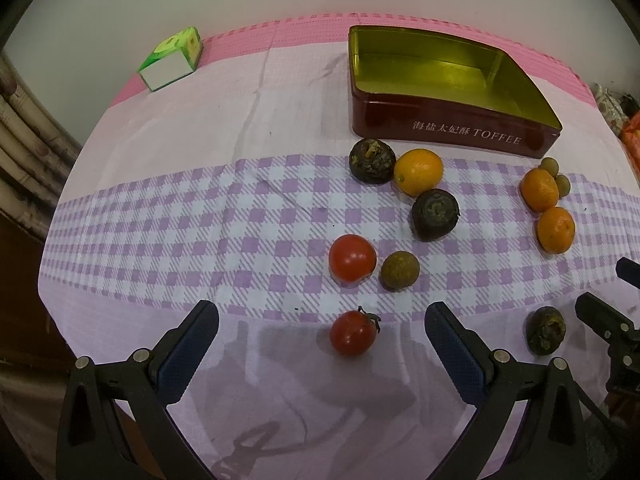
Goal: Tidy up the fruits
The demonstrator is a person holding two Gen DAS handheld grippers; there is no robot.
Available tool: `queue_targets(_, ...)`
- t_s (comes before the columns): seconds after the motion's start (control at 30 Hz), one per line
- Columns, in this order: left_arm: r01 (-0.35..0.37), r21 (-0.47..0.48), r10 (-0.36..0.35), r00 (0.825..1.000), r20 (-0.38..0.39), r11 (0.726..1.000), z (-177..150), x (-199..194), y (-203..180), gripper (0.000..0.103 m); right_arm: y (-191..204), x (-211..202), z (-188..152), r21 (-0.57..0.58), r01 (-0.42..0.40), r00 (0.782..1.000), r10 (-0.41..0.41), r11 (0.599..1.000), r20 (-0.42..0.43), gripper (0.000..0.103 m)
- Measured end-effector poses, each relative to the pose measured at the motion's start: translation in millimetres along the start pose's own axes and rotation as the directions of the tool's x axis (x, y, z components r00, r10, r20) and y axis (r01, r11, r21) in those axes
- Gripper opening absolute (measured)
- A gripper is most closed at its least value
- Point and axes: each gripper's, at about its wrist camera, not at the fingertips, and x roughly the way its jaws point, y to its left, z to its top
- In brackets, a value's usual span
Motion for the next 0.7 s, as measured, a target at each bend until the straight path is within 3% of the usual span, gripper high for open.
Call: queue_targets(0.7, 0.000, 0.000, 0.000, 1.000, -0.007, 1.000, -3.0, 2.2, 0.6, 0.102, 2.9, 1.9, -1.4, -0.011, -0.002, 1.000, 0.002, 1.000, -0.008, 0.088)
